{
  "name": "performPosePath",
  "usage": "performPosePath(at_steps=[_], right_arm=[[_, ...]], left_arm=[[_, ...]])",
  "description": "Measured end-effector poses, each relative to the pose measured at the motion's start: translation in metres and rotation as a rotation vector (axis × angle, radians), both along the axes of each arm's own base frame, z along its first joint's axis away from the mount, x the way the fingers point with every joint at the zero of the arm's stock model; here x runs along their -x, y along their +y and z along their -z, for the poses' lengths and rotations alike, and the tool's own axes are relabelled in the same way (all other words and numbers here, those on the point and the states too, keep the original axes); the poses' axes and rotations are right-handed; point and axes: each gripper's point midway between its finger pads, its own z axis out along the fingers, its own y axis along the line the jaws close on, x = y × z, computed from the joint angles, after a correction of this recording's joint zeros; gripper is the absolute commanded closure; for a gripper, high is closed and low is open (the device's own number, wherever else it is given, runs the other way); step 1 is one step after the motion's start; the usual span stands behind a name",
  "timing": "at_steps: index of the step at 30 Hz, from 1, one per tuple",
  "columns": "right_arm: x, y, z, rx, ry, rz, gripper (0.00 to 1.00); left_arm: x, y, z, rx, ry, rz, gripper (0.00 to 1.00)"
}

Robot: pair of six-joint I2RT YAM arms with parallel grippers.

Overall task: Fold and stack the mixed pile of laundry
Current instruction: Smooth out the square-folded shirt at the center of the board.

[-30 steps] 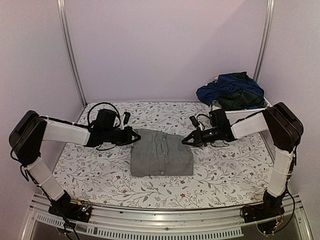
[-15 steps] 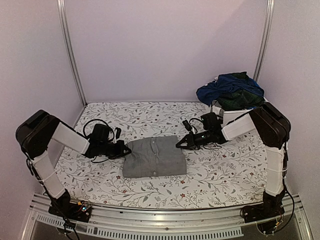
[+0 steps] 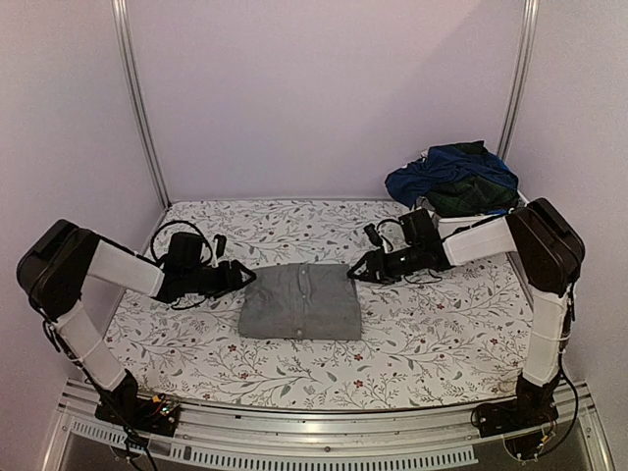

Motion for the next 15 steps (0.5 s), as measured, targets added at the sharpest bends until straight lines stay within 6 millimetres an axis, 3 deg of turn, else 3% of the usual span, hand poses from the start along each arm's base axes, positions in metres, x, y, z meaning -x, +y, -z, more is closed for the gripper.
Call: performPosePath(at_steps=[2,4,6,8,10,12,15], right_arm=[[0.005,-0.006,-0.028,-0.011,-0.048,0.001,0.35],[0.01,-0.004,-0.062,-0.05,-0.098,-0.01,0.35],[0.018,0.006,-0.099,-0.118,-0.166,-0.047,0.35],[0.035,0.027,-0.123,-0.2,-0.192,-0.114,0.37],[0.056,0.05,-0.127,-0.253,-0.166,-0.183,0.4],[0.075,0.077,-0.117,-0.285,-0.113,-0.251,0.45],[0.094,0.105,-0.078,-0.281,-0.004,-0.302,0.5]], left_arm=[[0.004,0.004,-0.022,-0.002,-0.04,0.008,0.29],[0.007,0.002,-0.058,0.026,-0.121,0.032,0.29],[0.013,-0.008,-0.092,0.073,-0.202,0.078,0.29],[0.026,-0.027,-0.12,0.135,-0.267,0.159,0.29],[0.044,-0.054,-0.128,0.189,-0.283,0.257,0.3],[0.064,-0.079,-0.12,0.222,-0.251,0.345,0.33],[0.089,-0.099,-0.087,0.256,-0.155,0.427,0.35]])
